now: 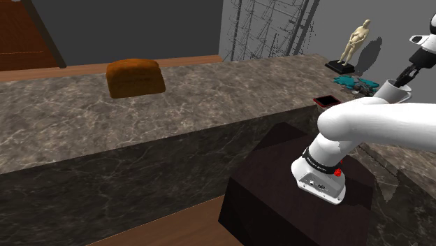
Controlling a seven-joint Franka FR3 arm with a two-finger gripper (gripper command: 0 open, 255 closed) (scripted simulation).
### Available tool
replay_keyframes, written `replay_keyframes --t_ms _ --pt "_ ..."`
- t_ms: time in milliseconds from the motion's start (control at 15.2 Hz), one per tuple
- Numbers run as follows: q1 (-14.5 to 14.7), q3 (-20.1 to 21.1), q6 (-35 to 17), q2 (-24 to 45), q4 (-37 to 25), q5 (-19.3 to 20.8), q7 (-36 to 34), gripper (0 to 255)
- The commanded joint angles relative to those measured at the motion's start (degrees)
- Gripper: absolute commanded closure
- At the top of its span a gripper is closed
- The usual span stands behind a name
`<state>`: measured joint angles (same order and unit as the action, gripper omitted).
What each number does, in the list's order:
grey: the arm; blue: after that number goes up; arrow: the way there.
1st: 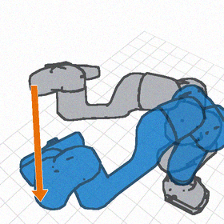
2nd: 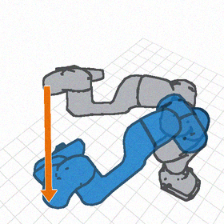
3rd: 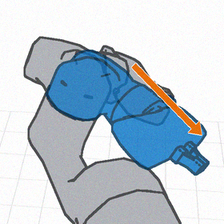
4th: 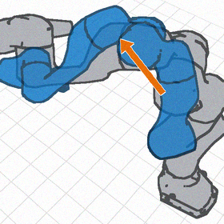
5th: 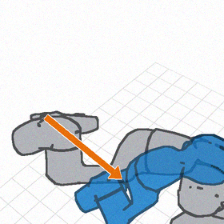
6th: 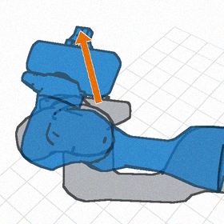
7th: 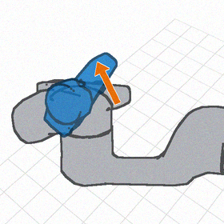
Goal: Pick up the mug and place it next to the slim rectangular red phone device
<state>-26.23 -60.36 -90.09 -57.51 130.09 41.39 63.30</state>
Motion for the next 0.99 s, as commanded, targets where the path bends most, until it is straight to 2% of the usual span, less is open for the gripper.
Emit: replay_keyframes --t_ms 0,924 --pt "-0.2 -0.9 -1.2 -0.3 1.2 0.8 -0.1 255" --pt "0.0 -8.9 -9.5 -1.0 8.0 7.0 -1.2 255"
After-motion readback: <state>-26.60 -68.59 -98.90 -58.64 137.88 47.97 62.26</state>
